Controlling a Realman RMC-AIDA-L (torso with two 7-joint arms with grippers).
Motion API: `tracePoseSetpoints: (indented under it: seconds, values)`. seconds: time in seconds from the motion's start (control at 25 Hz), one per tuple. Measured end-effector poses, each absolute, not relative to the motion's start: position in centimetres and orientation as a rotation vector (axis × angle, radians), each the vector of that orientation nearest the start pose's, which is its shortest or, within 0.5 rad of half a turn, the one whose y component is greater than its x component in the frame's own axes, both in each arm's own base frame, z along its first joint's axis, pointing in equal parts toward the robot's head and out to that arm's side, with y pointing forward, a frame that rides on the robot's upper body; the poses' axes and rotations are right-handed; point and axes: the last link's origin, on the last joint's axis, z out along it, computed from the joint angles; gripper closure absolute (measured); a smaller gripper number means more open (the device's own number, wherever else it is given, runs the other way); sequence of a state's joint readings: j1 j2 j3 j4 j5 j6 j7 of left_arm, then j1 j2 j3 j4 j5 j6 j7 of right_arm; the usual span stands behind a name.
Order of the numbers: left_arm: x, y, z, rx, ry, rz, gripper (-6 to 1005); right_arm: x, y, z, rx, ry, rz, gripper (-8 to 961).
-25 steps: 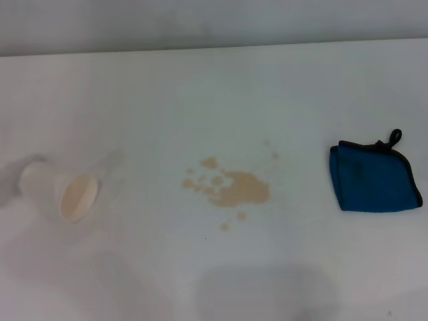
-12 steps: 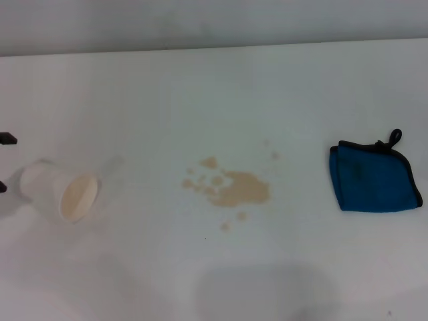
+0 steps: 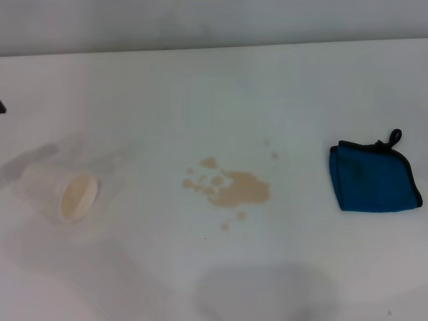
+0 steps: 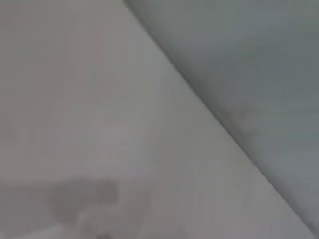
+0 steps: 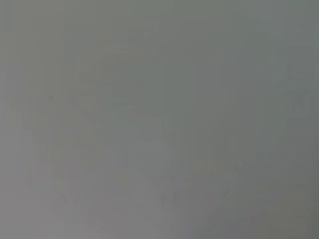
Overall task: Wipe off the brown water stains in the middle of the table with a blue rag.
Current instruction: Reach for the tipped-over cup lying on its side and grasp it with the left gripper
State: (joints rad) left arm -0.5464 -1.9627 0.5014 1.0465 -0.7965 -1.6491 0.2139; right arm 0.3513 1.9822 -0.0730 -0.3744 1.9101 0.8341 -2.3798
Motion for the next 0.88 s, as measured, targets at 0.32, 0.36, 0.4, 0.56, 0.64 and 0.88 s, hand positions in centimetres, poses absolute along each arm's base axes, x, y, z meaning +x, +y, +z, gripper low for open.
tracePoseSetpoints:
  seconds: [0.32,0.36,0.4,0.56,0.64,0.88]
  values:
    - [-29.4,35.2,14.0,2.419,2.482,0.636,152,45.9,29.5,15.1,-1.171,0.847,0.511,112]
    - [-29.3,35.2,13.8,2.515,2.4,0.582,152,45.7,29.5,15.1,-1.18,0.836,0.518,112]
    - [-29.3,35.1,13.7,2.575,2.35,0.531,152,45.5,29.7,15.1,-1.196,0.821,0.521,112]
    - [-28.8,35.2,13.6,2.752,2.168,0.327,153,44.1,30.2,14.0,-1.312,0.781,0.532,113]
    - [-27.8,35.7,13.7,2.887,1.97,0.147,153,43.5,30.3,12.9,-1.361,0.807,0.584,113]
    - [-25.7,36.7,14.4,3.149,1.499,-0.206,153,42.5,29.8,9.4,-1.407,0.905,0.735,112]
